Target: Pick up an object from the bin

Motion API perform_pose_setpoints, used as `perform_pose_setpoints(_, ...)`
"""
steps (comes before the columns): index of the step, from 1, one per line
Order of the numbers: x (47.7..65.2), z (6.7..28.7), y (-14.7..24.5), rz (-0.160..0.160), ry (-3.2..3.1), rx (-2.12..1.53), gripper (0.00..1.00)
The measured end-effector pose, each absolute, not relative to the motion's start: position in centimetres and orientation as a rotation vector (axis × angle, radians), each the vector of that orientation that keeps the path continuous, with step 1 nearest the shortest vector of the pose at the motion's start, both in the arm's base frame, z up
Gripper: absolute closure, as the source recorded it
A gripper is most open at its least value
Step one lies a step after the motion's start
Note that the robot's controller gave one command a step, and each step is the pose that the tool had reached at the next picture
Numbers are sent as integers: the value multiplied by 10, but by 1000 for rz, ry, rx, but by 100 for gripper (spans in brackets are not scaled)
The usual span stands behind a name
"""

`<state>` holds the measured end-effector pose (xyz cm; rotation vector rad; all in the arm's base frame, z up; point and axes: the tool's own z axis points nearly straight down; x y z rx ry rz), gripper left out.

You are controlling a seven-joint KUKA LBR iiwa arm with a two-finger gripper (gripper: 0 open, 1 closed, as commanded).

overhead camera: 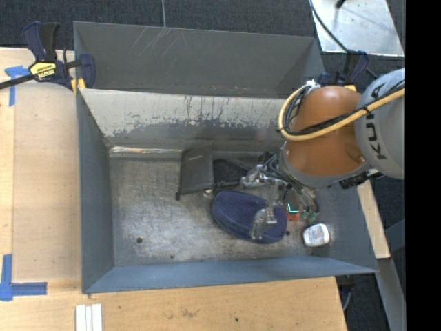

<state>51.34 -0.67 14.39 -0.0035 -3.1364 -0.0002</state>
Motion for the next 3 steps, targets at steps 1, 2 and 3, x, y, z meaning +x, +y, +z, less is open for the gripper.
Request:
perform_pose_setpoints(1, 517, 73, -17, -3, -3118, -376, 0)
perform_pose_setpoints(2, 520, 76, -18, -3, -3129, -376, 100)
perform_pose_setpoints(3, 523, 252, -16, 3, -3119, 445, 100)
